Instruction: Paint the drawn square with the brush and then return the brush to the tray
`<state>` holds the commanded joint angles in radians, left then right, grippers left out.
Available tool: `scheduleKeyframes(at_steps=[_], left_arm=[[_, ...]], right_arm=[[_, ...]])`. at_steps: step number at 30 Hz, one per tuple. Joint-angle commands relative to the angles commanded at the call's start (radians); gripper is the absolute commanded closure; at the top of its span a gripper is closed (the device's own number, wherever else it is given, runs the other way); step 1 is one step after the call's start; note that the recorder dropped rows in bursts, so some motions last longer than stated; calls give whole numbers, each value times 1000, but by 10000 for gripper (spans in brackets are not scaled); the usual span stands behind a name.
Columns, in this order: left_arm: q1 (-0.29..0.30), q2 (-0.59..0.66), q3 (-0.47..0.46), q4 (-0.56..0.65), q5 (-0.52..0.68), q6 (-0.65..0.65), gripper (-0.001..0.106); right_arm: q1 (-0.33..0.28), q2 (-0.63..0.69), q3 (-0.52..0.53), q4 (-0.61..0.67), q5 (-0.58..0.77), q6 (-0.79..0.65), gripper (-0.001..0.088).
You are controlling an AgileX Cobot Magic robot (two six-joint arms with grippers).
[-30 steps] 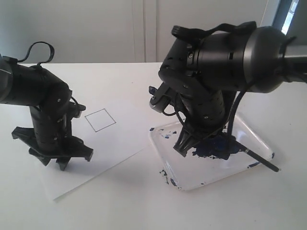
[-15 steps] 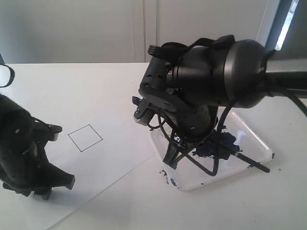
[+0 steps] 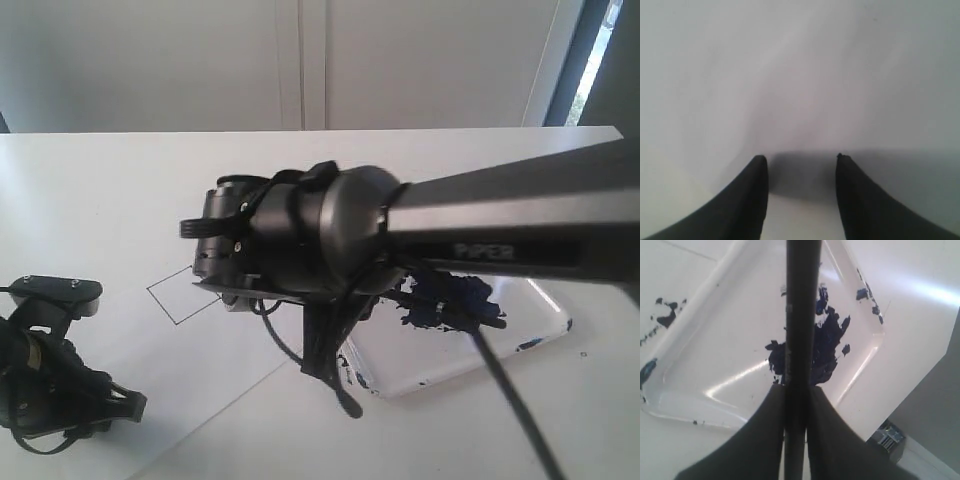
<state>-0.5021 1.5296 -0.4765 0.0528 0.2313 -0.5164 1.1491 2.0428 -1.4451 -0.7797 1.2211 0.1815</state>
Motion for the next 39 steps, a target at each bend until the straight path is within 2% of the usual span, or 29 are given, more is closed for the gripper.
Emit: scheduleKeyframes(at_steps=[7,12,18,25,29,35,39], left_arm=[[0,-13,0,-8,-4,2,574],[0,-12,0,-38,-2,50,574],[0,-12,0,-45,-2,57,574],[0,-12,0,-45,-1,69,574],[0,-12,0,-53,1,71,574],[0,-12,0,-53,8,71,574],[0,-12,0,-53,15,73,574]], right_arm=[[27,108,-107,-2,0,-30,868],[33,169,-182,-4,0,-60,868],[41,216,-238,-4,0,-96,868],[42,251,-268,-8,0,-130,868],[42,253,-269,-60,0,-130,868],[-12,253,-269,-74,0,-133,868],[-23,253,-269,-71,0,-133,868]])
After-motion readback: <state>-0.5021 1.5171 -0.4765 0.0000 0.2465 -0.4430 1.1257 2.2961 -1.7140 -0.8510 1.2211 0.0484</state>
